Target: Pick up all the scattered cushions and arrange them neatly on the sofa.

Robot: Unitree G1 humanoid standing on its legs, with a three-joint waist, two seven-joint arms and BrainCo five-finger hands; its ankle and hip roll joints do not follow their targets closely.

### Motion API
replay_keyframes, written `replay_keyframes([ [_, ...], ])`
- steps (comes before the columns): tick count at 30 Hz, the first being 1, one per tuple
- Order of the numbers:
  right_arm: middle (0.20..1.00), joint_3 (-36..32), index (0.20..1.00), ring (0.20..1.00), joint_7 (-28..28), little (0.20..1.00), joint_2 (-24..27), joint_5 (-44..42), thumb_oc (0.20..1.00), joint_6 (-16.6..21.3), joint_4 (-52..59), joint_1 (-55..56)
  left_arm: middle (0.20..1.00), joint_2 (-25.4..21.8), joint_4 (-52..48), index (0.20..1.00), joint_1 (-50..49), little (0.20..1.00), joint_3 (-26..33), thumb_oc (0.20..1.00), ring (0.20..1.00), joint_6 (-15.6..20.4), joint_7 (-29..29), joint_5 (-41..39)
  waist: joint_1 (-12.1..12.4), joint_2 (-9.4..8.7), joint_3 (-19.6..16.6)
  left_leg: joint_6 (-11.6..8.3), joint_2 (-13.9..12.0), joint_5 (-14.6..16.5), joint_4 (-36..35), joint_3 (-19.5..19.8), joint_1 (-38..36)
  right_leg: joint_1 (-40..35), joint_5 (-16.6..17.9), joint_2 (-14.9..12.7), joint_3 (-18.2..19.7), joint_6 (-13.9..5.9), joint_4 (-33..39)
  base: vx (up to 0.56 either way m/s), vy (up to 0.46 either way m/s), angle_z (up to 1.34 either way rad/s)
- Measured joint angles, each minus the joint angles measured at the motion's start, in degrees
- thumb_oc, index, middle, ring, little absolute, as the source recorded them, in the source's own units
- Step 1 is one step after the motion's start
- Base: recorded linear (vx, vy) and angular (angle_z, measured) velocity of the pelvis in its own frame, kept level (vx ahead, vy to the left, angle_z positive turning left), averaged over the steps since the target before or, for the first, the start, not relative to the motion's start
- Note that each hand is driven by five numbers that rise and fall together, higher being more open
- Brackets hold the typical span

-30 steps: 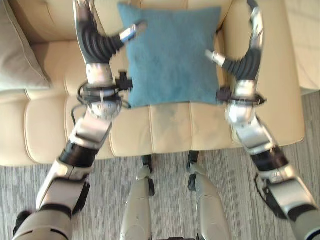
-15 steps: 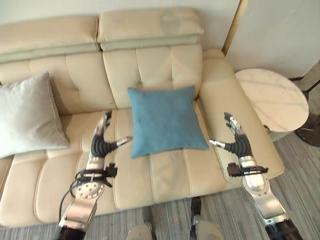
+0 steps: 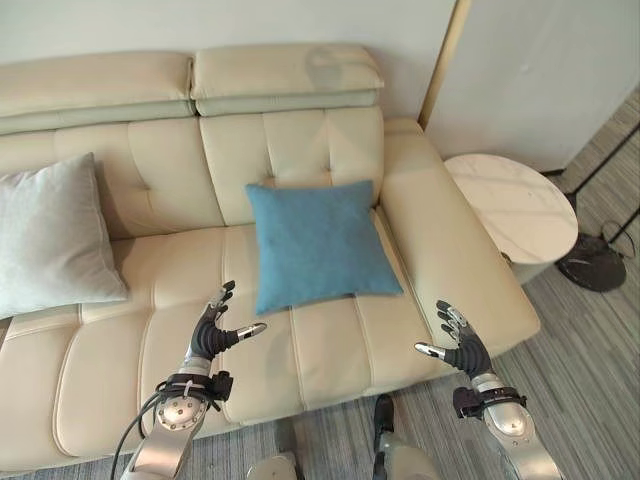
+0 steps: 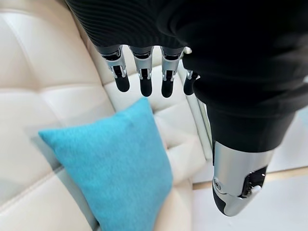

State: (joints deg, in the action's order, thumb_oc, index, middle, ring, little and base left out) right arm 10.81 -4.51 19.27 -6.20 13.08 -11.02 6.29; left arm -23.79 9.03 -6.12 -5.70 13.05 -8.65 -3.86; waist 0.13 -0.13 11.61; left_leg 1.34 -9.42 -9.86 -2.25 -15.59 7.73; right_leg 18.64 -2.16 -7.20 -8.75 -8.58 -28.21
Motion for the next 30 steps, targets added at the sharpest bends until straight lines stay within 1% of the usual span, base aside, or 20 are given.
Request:
replay_keyframes([
  [1, 1.000, 0.29, 1.000, 1.000, 0.16, 1.000, 0.09, -0.02, 1.000, 0.29, 0.44, -0.29, 1.000, -1.21, -0.62, 1.000, -0.15, 1.000, -0.81, 1.000, 1.000, 0.11, -0.05, -0.01, 0.95, -0.18, 0.02, -0.74, -0.81, -0.48, -0.12, 1.00, 0.12, -3.65, -5.26, -1.39, 0.01, -0.47, -7.95, -0.27, -0.148, 0.03],
  [2, 1.000, 0.20, 1.000, 1.000, 0.13, 1.000, 0.22, -0.03, 1.000, 0.31, 0.74, -1.11, 1.000, -1.40, -0.74, 1.000, -0.61, 1.000, -0.57, 1.000, 1.000, 0.09, -0.15, -0.02, 1.84, -0.19, -0.18, 0.65, -1.29, -1.95, -0.13, -0.09, 0.70, -5.94, -8.11, -1.72, 1.34, -1.91, -8.99, -0.26, -0.148, 0.01],
  [3, 1.000, 0.11, 1.000, 1.000, 0.05, 1.000, 0.17, -0.07, 1.000, 0.28, 0.71, -1.43, 1.000, -1.42, -0.53, 1.000, -0.89, 1.000, 0.04, 1.000, 1.000, -0.07, -0.20, -0.03, 2.18, -0.63, -0.15, -0.11, -1.28, -2.45, -0.27, -0.10, 0.68, -6.81, -9.36, -1.81, 2.62, -1.40, -9.40, -0.14, -0.123, -0.24],
  [4, 1.000, -0.26, 1.000, 1.000, -0.04, 1.000, -0.10, -0.08, 1.000, 0.32, 1.46, -2.03, 1.000, -1.42, -0.54, 1.000, -2.00, 1.000, 0.79, 1.000, 1.000, -0.18, -0.40, -0.02, 3.37, -1.61, -0.60, -1.61, -1.41, -3.09, -1.16, -0.59, 0.90, -11.77, -13.64, -0.69, 4.25, 0.48, 0.04, -0.12, -0.125, -0.40],
  [5, 1.000, -0.28, 1.000, 1.000, -0.05, 1.000, 0.32, -0.06, 1.000, 0.32, 1.40, -2.61, 1.000, -0.86, -0.22, 1.000, -2.55, 1.000, 0.94, 1.000, 1.000, -0.23, -0.39, -0.02, 3.52, -0.85, -0.22, -2.25, -1.93, -2.63, -1.48, -0.33, 1.09, -13.40, -14.53, 0.35, 4.22, 3.22, 4.40, -0.26, -0.255, -0.58],
  [6, 1.000, -0.19, 1.000, 1.000, -0.27, 1.000, 1.50, -0.12, 1.000, 0.05, 1.19, -2.82, 1.000, 1.04, 0.29, 1.000, -3.67, 1.000, 0.80, 1.000, 1.000, -0.67, -0.32, -0.01, 3.52, 1.74, -0.36, -2.95, -2.76, -1.34, -0.82, 1.08, 1.16, -13.86, -11.45, 2.48, 4.24, 4.36, 7.12, -0.28, -0.296, -0.55],
  [8, 1.000, 0.01, 1.000, 1.000, -0.27, 1.000, 3.75, -0.28, 1.000, 0.07, 1.44, -0.71, 1.000, 3.40, 0.19, 1.000, -5.33, 1.000, 1.26, 1.000, 1.000, -0.61, -0.38, -0.02, 3.42, 4.72, -1.81, -3.43, -4.88, -2.75, 0.45, 1.47, 1.36, -12.62, -10.77, 5.56, 4.92, 5.49, 7.47, -0.26, -0.277, -0.44],
  [11, 1.000, -0.02, 1.000, 1.000, -0.18, 1.000, 5.67, -0.91, 1.000, 0.05, 1.43, 1.96, 1.000, 4.39, 0.21, 1.000, -5.81, 1.000, 1.22, 1.000, 1.000, -0.74, -0.33, -0.03, 2.96, 6.03, -2.21, -4.10, -6.79, -2.07, 2.49, 3.52, 2.47, -11.88, -10.92, 7.89, 5.12, 6.36, 6.24, -0.17, -0.161, -0.12],
  [14, 1.000, 0.11, 1.000, 1.000, -0.06, 1.000, 6.39, -1.26, 1.000, 0.04, 1.44, 3.51, 1.000, 4.90, 0.17, 1.000, -5.38, 1.000, 1.23, 1.000, 1.000, -0.83, -0.32, -0.06, 1.71, 5.98, -2.17, -4.45, -7.33, -1.14, 2.44, 4.18, 3.22, -10.83, -11.68, 8.21, 3.80, 7.19, 3.98, -0.28, -0.176, 0.20],
  [15, 1.000, 0.53, 1.000, 1.000, -0.09, 1.000, 6.87, -1.51, 1.000, 0.14, 1.46, 3.23, 1.000, 5.94, 0.03, 1.000, -6.38, 1.000, 1.25, 1.000, 1.000, -0.82, -0.29, -2.02, 1.91, 6.42, -2.04, -3.40, -7.34, -2.94, 2.12, 4.88, 3.31, -9.40, -11.75, 8.60, 3.69, 7.90, 1.40, -0.26, -0.119, -0.05],
  [17, 1.000, 1.15, 1.000, 1.000, -0.10, 1.000, 6.96, -1.76, 1.000, 0.04, 1.44, 3.38, 1.000, 6.72, -0.08, 1.000, -6.99, 1.000, 1.19, 1.000, 1.000, -0.94, 0.00, -5.40, 1.63, 6.66, -1.76, -4.43, -6.90, -3.30, 1.66, 6.54, 3.31, -9.02, -13.23, 7.80, 2.64, 8.67, -0.31, -0.21, -0.090, 0.20],
  [19, 1.000, 2.42, 1.000, 1.000, 0.22, 1.000, 6.49, -1.76, 1.000, -0.09, 1.49, 3.72, 1.000, 7.05, -0.04, 1.000, -7.17, 1.000, 1.45, 1.000, 1.000, -0.97, 0.44, -7.94, 1.62, 5.01, -1.34, -5.59, -5.18, 5.40, 1.33, 6.86, 3.35, -8.89, -13.39, 6.07, 2.08, 9.64, -0.40, -0.21, -0.088, 0.41],
  [20, 1.000, 2.40, 1.000, 1.000, 0.27, 1.000, 6.00, -1.77, 1.000, -0.12, 1.46, 3.54, 1.000, 6.99, 0.07, 1.000, -6.77, 1.000, 1.46, 1.000, 1.000, -0.97, 0.71, -8.95, 1.41, 3.48, -0.71, -4.08, -3.90, 7.81, 3.13, 6.90, 3.93, -8.60, -12.89, 4.32, 1.19, 11.27, -0.17, -0.15, -0.069, 0.33],
  [21, 1.000, 2.41, 1.000, 1.000, 0.47, 1.000, 5.65, -1.78, 1.000, -0.18, 1.52, 3.25, 1.000, 7.04, 0.20, 1.000, -6.86, 1.000, 1.36, 1.000, 1.000, -1.00, 1.31, -9.99, 1.45, 1.65, -0.32, -3.51, -0.61, 7.55, 8.38, 7.02, 5.05, -8.46, -12.41, 1.67, 1.08, 11.08, 0.30, -0.11, -0.049, 0.27],
  [22, 1.000, 2.03, 1.000, 1.000, 0.94, 1.000, 5.75, -1.78, 1.000, -0.25, 1.76, 3.55, 1.000, 7.57, 0.20, 1.000, -7.59, 1.000, 1.33, 1.000, 1.000, -1.00, 2.14, -11.26, 1.39, 0.81, -0.67, -3.16, 2.01, 8.64, 12.32, 7.17, 3.90, -8.62, -10.91, 0.46, 1.07, 10.75, 2.20, -0.11, -0.050, 0.21],
  [24, 1.000, 1.92, 1.000, 1.000, 1.33, 1.000, 6.15, -1.77, 1.000, -0.54, 2.60, 3.58, 1.000, 7.78, 0.17, 1.000, -8.02, 1.000, 1.31, 1.000, 1.000, -0.97, 2.62, -11.28, 0.86, 1.45, -1.08, -3.24, 3.95, 8.66, 15.34, 6.82, -0.96, -9.96, -9.42, 0.67, 0.86, 9.23, 4.46, -0.06, 0.015, 0.25],
  [25, 1.000, 1.78, 1.000, 1.000, 1.73, 1.000, 6.11, -1.76, 1.000, -0.91, 3.04, 3.06, 1.000, 7.67, 0.16, 1.000, -7.63, 1.000, 1.41, 1.000, 1.000, -1.01, 3.14, -11.28, -0.33, 2.31, -1.45, -3.75, 4.08, 8.96, 10.94, 6.45, -2.92, -9.76, -8.89, 0.92, -0.48, 8.80, 4.59, -0.04, 0.029, 0.34],
  [27, 1.000, 1.97, 1.000, 1.000, 2.37, 1.000, 5.91, -1.75, 1.000, -1.14, 3.03, 2.41, 1.000, 7.65, 0.17, 1.000, -6.68, 1.000, 1.46, 1.000, 1.000, -1.00, 3.55, -11.27, -0.14, 1.71, -1.55, -4.48, 4.09, 8.46, 8.32, 6.08, -4.03, -9.24, -8.73, 0.97, -0.49, 8.46, 4.56, -0.01, 0.044, 0.08],
  [28, 1.000, 1.94, 1.000, 1.000, 2.55, 1.000, 5.58, -1.75, 1.000, -1.12, 3.02, 2.16, 1.000, 7.64, 0.19, 1.000, -6.66, 1.000, 1.44, 1.000, 1.000, -1.02, 3.81, -11.26, -0.02, 1.11, -1.88, -4.52, 4.05, 8.34, 7.78, 5.63, -4.12, -9.10, -9.19, 0.92, -0.42, 7.36, 4.69, -0.03, 0.076, -0.05],
  [30, 1.000, 1.56, 1.000, 1.000, 2.66, 1.000, 4.63, -1.75, 1.000, -1.09, 3.02, 2.19, 1.000, 7.57, 0.19, 1.000, -7.59, 1.000, 1.39, 1.000, 1.000, -1.05, 4.20, -11.24, -0.58, 0.90, -2.15, -3.94, 4.43, 7.59, 5.59, 5.63, -4.59, -9.55, -8.46, 0.80, -0.71, 6.35, 5.95, -0.02, 0.078, 0.07],
])
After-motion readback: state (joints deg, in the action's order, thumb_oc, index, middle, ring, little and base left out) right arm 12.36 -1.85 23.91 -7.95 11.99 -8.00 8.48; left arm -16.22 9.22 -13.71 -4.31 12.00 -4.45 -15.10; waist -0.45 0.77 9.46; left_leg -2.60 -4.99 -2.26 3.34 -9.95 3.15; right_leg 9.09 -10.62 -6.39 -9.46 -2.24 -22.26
